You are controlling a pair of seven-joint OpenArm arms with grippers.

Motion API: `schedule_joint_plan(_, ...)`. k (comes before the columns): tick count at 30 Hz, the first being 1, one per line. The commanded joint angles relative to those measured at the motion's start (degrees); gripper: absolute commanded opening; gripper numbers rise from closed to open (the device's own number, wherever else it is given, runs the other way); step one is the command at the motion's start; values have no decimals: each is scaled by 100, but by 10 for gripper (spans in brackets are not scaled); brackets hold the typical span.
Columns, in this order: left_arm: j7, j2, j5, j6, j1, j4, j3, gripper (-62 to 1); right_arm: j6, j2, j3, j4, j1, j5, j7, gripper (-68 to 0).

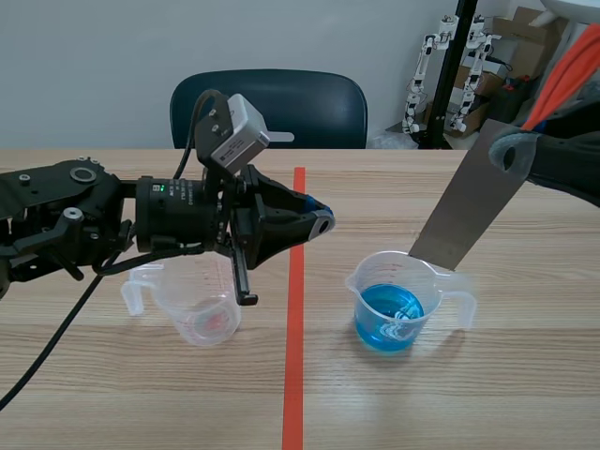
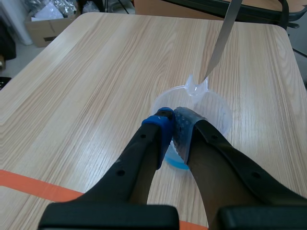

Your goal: Do the redox reaction experiment. move the plate over the blue solution

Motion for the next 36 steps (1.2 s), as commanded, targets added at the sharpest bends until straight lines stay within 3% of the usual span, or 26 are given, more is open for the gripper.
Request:
schedule_joint_plan(1,-11,31,-74,-9,-98,94,-4,-594,-17,76,33,22,55,175,125,-669)
schedule_joint_plan(12,140,61,31,-160,-111,94,-4,-594,-17,76,33,22,59,1180,-514,-669)
schedule_joint_plan(17,216,162,332,-284,-111,94,-4,-594,-17,72,33,22,72,1585,-918,-669)
schedule_joint_plan(36,221,203,286,-282,-111,94,-4,-594,-22,-92,33,24,173,1696,-1375,-669)
